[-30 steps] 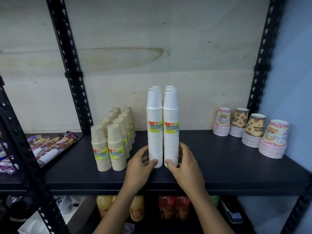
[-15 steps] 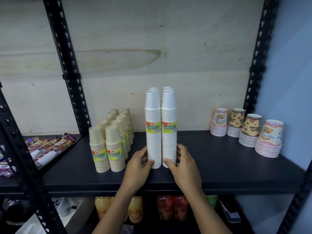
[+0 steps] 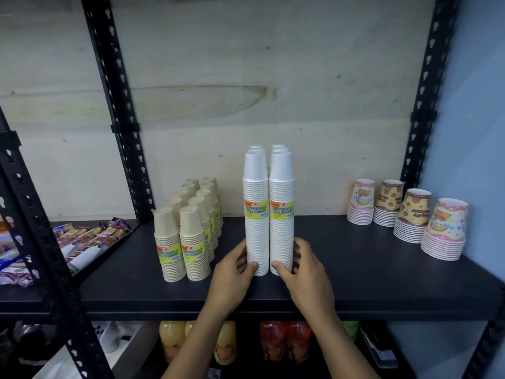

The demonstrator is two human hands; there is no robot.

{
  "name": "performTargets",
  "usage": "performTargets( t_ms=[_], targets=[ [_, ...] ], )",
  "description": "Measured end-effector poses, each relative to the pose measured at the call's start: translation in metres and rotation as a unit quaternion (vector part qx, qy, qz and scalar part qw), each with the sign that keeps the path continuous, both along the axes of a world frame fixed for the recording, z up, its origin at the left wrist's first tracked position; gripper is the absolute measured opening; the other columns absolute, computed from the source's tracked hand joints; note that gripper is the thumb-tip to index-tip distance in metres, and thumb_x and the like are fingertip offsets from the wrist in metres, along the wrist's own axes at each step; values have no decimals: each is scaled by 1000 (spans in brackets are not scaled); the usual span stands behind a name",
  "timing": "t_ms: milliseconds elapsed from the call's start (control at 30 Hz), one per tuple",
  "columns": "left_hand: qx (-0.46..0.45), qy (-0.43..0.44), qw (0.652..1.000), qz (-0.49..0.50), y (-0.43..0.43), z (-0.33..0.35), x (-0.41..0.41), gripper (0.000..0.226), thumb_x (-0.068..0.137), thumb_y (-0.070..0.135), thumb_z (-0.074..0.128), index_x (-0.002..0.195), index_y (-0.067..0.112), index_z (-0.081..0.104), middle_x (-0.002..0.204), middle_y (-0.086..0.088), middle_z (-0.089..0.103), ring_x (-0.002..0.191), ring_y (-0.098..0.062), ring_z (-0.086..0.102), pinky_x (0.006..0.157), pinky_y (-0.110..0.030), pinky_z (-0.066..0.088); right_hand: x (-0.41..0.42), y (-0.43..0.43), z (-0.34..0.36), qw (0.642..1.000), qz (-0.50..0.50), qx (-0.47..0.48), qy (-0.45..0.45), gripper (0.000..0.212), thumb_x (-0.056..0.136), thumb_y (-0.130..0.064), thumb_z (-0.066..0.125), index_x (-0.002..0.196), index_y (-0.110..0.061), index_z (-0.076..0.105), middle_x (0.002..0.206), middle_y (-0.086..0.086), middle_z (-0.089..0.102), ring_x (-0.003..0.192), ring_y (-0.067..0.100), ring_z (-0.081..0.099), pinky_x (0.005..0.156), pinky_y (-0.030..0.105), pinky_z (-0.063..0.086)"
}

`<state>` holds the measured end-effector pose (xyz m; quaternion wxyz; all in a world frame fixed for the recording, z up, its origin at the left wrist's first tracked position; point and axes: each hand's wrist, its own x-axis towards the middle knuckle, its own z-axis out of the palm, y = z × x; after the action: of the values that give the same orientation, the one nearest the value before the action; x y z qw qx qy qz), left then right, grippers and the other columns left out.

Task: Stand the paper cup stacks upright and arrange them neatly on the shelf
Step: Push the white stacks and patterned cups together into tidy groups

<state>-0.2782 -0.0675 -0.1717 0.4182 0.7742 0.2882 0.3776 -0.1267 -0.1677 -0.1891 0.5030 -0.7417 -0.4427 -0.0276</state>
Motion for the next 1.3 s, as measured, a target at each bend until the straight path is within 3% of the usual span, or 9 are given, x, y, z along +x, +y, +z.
performTargets(
  t_ms=[267,433,567,667,833,967,1033,1167,1300],
  targets=[
    [55,-46,995,67,-4,-9,3,70,95,16,70,157,26,37,141,9,52,126,5,54,101,-16,49,6,-3,0,999,37,30,20,77,75,-63,76,139,-40,41,131,-19,54,116,1,58,86,38,59],
    [109,-166,972,129,-43,-11,6,47,94,9,69,138,20,56,125,10,54,121,-5,57,95,-20,53,13,-12,10,995,38,64,67,86,73,-58,83,144,-26,46,139,-12,49,125,2,51,100,29,50],
    [110,-175,974,95,-65,-8,16,36,94,7,69,125,24,60,115,12,59,103,-11,64,86,-23,56,16,-24,17,988,59,79,118,75,75,-53,81,139,-26,52,137,-12,54,123,-2,51,100,23,46],
    [104,-169,980,34,-75,-1,29,38,95,7,68,127,27,61,116,12,66,99,-11,67,81,-18,54,22,-38,22,985,51,104,131,59,80,-49,79,131,-29,57,132,-14,59,125,-2,53,103,28,49],
    [64,-128,986,-84,-85,10,62,45,96,15,68,138,26,57,123,12,66,113,-5,64,91,-19,54,50,-73,37,985,-28,137,99,39,87,-38,78,121,-28,63,123,-18,64,118,-4,58,98,32,52],
    [55,-72,989,-120,-84,15,106,51,93,27,72,141,30,53,131,13,60,119,5,57,97,-18,51,82,-104,47,971,-143,178,72,29,90,-32,75,115,-23,66,115,-11,68,110,5,62,95,39,54],
    [44,-51,990,-125,-81,19,132,53,91,29,74,140,29,53,133,10,57,120,3,56,99,-22,51,97,-117,52,965,-184,177,57,30,90,-33,74,116,-22,65,117,-9,66,111,11,61,97,39,52],
    [14,-24,993,-115,-70,30,185,59,89,30,77,142,20,53,137,1,54,121,-5,53,105,-26,46,130,-132,66,954,-244,169,29,31,88,-26,75,117,-19,65,123,1,59,118,19,55,94,25,40],
    [7,-14,994,-110,-59,39,234,57,89,28,77,140,16,54,129,3,52,121,-10,53,103,-27,43,171,-145,66,948,-287,137,6,36,86,-24,77,119,-17,64,121,8,57,118,29,55,99,38,45]
  ],
)
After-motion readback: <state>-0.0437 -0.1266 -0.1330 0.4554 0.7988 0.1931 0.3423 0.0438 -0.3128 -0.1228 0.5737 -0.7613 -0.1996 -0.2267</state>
